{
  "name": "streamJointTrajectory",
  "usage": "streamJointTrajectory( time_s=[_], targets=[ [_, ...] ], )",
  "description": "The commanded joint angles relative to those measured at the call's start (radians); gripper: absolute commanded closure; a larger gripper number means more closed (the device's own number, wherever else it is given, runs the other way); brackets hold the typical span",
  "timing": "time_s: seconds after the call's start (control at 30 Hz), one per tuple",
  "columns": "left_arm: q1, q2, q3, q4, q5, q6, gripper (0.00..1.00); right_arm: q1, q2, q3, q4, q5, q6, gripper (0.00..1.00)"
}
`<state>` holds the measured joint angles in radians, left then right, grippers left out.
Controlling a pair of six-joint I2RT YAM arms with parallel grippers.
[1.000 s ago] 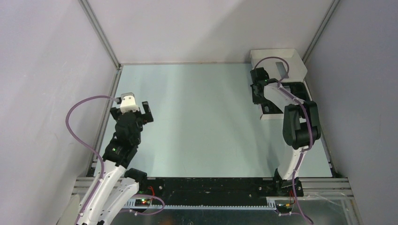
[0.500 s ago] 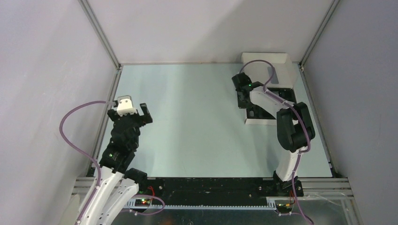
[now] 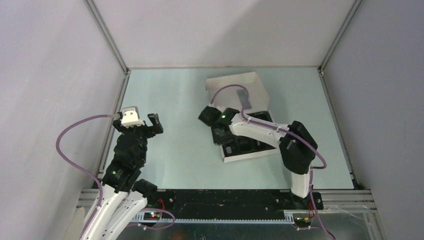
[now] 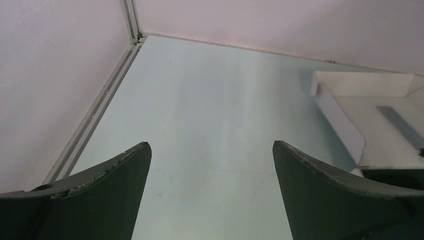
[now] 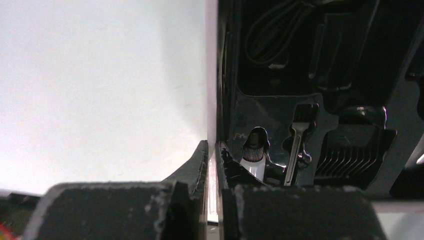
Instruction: Sort the hair-cutting tools
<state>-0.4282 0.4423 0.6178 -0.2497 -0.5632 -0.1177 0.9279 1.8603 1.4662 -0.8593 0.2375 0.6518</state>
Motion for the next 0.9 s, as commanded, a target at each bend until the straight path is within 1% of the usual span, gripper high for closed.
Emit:
streamJointTrajectory(
  time_s=[0.0,0.1,0.17,0.27,0.37,0.57,0.7,0.77,0.8,0.83,0.87],
  targets=[
    [-0.03,-0.014,-0.003,0.0,-0.051,-0.028,0.02,0.13,0.066,0.216,-0.093,-0.027,0.135,1.0],
    [-0.042,-0.013,-0.001,-0.008,-0.057,-0.034,0.02,0.194,0.116,0.309,-0.098,-0.008,0.123,1.0],
    [-0.048,-0.007,0.0,-0.012,-0.057,-0.038,0.02,0.207,0.138,0.36,-0.098,-0.005,0.103,0.93],
    [-0.053,0.0,0.003,-0.019,-0.048,-0.051,0.02,0.205,0.149,0.39,-0.077,-0.013,0.083,0.88],
    [-0.053,0.008,0.01,-0.034,-0.031,-0.088,0.02,0.207,0.132,0.376,-0.048,-0.021,0.063,0.79],
    [-0.052,0.064,0.068,-0.095,0.017,-0.172,0.02,0.197,0.027,0.278,0.033,-0.043,-0.015,0.65],
    [-0.05,0.149,0.135,-0.147,0.065,-0.242,0.02,0.135,-0.083,0.222,0.032,-0.017,-0.087,0.58],
    [-0.038,0.208,0.176,-0.161,0.111,-0.278,0.02,0.061,-0.142,0.164,0.035,-0.003,-0.131,0.55],
    [-0.031,0.265,0.192,-0.166,0.155,-0.302,0.02,-0.01,-0.164,0.144,0.048,-0.01,-0.154,0.54],
    [-0.012,0.283,0.222,-0.176,0.196,-0.314,0.02,-0.043,-0.202,0.097,0.058,-0.037,-0.164,0.54],
    [0.0,0.329,0.238,-0.178,0.218,-0.338,0.02,-0.113,-0.221,0.075,0.085,-0.06,-0.185,0.53]
  ],
)
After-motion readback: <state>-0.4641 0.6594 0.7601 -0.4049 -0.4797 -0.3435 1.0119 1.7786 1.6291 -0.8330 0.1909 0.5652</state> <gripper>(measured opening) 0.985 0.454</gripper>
